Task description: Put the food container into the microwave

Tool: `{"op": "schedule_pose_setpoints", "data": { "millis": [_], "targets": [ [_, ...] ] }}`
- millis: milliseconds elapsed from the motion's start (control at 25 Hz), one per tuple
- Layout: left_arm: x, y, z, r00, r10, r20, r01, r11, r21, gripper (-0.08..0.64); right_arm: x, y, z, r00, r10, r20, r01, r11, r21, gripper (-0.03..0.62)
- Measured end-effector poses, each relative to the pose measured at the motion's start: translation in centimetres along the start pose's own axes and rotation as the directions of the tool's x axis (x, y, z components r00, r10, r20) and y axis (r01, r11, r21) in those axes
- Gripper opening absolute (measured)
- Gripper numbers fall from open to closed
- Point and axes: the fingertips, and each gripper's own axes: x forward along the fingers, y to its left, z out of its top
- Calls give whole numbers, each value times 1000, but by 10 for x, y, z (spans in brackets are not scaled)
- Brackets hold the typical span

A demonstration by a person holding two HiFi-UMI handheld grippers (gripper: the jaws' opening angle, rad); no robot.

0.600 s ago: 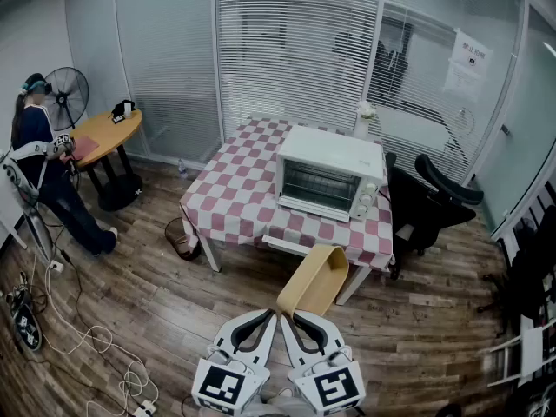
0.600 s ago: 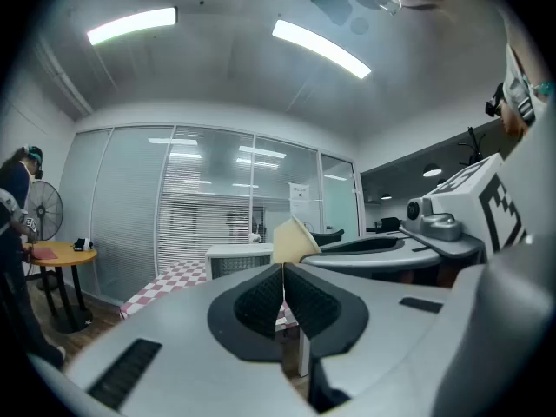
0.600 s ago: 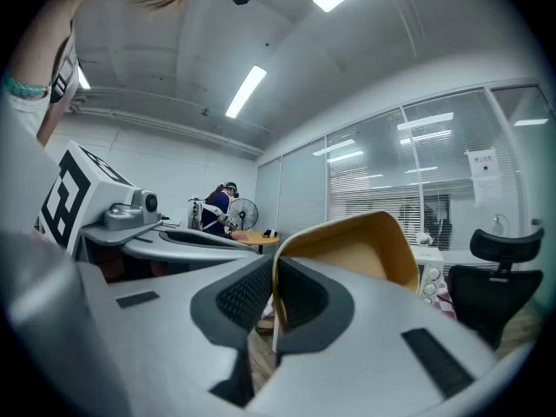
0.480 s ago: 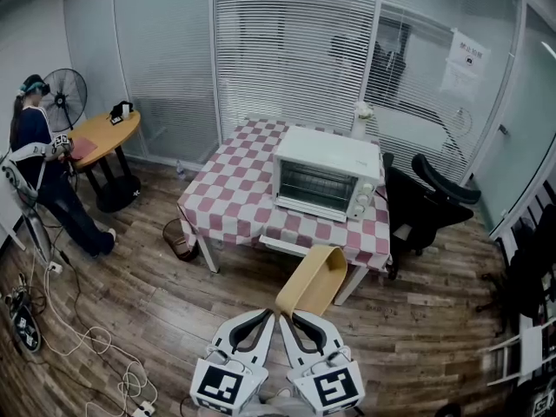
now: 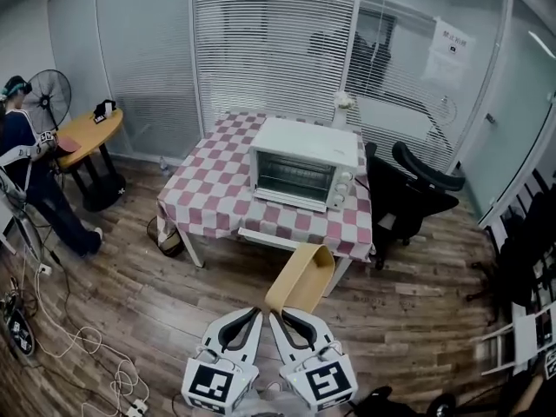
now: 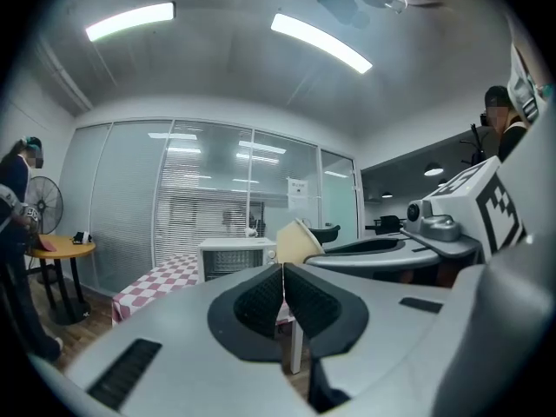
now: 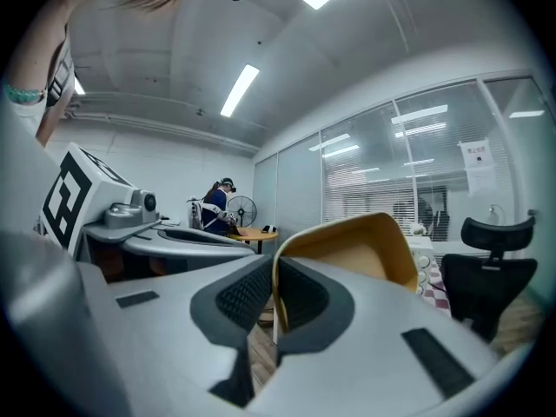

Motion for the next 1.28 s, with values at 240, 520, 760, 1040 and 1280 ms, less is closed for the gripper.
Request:
{"op": "schedule_pose_setpoints", "data": {
  "millis": [240, 520, 760, 1040, 1280],
  "targets": [
    [16, -5, -5, 1000, -9, -20, 9, 1000, -13, 14, 0, -16, -7, 1000, 2, -21, -1, 1000, 9, 14],
    [58, 11, -9, 999, -43, -14, 43, 999, -25, 14, 23, -50, -16, 998, -44, -45, 44, 999, 16, 14],
    [119, 41, 3, 996, -93, -13, 93, 996, -14, 14, 68, -99, -7, 995, -89, -36, 89, 996, 7, 14],
    [174, 79, 19, 993, -116, 6, 116, 993, 15, 14, 120, -139, 5, 994, -107, -29, 107, 994, 0, 14],
    [196, 104, 18, 992, -122, -18, 122, 992, 8, 14, 152, -151, 3, 994, -99, -47, 100, 995, 13, 14]
  ]
}}
